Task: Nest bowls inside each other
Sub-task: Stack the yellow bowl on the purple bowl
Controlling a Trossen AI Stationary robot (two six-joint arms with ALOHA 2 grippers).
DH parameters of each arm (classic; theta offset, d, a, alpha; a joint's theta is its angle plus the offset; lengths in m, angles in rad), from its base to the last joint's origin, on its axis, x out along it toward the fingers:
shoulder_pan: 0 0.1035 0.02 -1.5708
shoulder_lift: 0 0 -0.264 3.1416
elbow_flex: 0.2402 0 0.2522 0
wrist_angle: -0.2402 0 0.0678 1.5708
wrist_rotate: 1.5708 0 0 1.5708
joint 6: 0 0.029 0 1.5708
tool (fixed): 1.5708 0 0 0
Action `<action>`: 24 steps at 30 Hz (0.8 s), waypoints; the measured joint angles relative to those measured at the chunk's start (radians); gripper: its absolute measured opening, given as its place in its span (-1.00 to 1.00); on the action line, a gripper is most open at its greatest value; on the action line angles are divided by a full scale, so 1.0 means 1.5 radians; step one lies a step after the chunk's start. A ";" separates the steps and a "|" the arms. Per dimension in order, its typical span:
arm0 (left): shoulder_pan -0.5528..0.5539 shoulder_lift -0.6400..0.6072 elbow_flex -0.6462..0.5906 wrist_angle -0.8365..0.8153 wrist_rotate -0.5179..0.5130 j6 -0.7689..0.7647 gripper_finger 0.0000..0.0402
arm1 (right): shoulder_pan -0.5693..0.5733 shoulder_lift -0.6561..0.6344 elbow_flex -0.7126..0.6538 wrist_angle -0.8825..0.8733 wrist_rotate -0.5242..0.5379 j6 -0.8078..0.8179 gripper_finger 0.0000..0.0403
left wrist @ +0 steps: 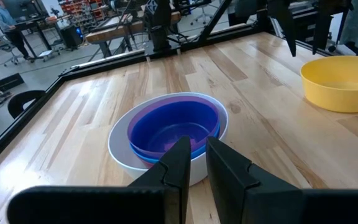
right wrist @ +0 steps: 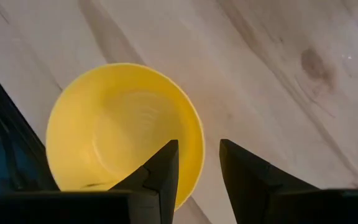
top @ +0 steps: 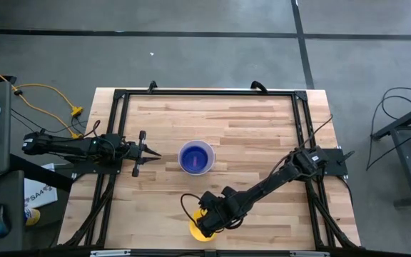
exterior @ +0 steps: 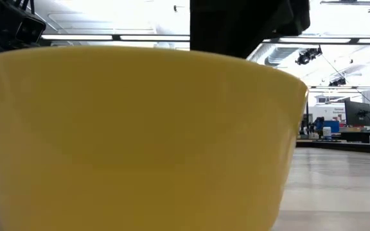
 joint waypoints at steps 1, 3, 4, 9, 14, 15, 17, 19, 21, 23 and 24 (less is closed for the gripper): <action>0.000 0.000 0.000 0.000 0.000 0.000 -0.74 | -0.001 0.001 0.000 0.001 -0.001 0.000 -0.45; 0.000 0.000 0.000 0.000 0.000 0.000 -0.74 | -0.001 0.004 0.000 0.002 -0.009 0.000 -0.45; 0.000 0.000 0.000 0.000 0.000 0.000 -0.74 | -0.001 0.005 0.000 0.001 -0.013 0.000 -0.45; 0.000 0.000 0.000 0.000 0.000 0.000 -0.74 | -0.001 0.005 0.000 0.003 -0.017 -0.001 -0.45; 0.000 0.000 0.000 0.000 0.000 0.000 -0.74 | -0.004 0.015 0.000 0.008 -0.036 -0.016 -0.45; 0.000 0.000 0.000 0.000 0.000 0.000 -0.74 | -0.004 0.018 0.000 0.008 -0.041 -0.018 -0.45; 0.000 0.000 0.000 0.000 0.000 0.000 -0.74 | -0.004 0.023 0.000 0.015 -0.048 -0.026 -0.45; 0.000 0.000 0.000 0.000 0.000 0.000 -0.74 | -0.004 0.025 0.000 0.021 -0.052 -0.038 -0.45; 0.000 0.000 0.000 0.000 0.000 0.000 -0.74 | -0.004 0.025 0.000 0.020 -0.052 -0.047 -0.45; 0.000 0.000 0.000 0.000 0.000 0.000 -0.74 | -0.004 0.025 0.000 0.022 -0.052 -0.054 -0.45; 0.000 0.000 0.000 0.000 0.000 0.000 -0.74 | -0.004 0.025 0.000 0.021 -0.053 -0.055 -0.45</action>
